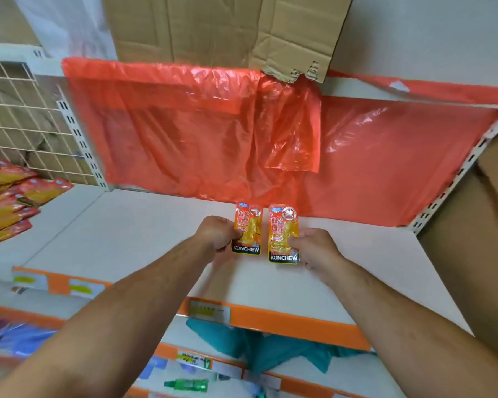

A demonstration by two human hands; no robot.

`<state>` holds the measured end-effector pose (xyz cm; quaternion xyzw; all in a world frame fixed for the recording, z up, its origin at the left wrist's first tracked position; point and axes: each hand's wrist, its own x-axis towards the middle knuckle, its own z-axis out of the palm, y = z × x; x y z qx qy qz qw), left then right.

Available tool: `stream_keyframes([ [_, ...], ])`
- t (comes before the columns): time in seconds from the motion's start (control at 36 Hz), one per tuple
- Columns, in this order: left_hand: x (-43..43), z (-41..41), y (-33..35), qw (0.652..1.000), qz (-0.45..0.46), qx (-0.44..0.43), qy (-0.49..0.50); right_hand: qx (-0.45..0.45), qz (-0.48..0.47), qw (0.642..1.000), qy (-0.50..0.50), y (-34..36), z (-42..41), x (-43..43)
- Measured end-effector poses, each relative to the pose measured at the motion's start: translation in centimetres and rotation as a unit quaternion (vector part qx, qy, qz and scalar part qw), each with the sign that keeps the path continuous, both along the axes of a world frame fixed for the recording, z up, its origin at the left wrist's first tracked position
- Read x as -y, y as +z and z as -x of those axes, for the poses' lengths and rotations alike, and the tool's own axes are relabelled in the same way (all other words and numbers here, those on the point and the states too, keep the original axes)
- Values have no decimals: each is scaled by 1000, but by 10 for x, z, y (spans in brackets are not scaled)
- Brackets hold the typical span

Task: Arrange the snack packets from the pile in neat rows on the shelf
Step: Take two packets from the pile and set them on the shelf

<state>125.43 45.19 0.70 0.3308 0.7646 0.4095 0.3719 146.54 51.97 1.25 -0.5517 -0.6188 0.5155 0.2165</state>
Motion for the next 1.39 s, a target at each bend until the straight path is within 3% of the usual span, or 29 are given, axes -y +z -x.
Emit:
stream_keyframes([
  [0.28, 18, 69, -5, 1000, 7, -22, 20, 0, -8, 1000, 27, -1, 61, 13],
  [0.47, 13, 132, -8, 999, 25, -26, 12, 19, -13, 1000, -12, -8, 118, 14],
  [0.81, -7, 214, -20, 979, 101, -167, -64, 64, 20, 996, -53, -21, 205, 13],
  [1.17, -9, 225, -34, 960, 113, -249, -55, 70, 17, 995, -65, -27, 243, 10],
  [1.39, -11, 230, -34, 962, 107, -248, -49, 61, 22, 996, -60, -27, 260, 8],
])
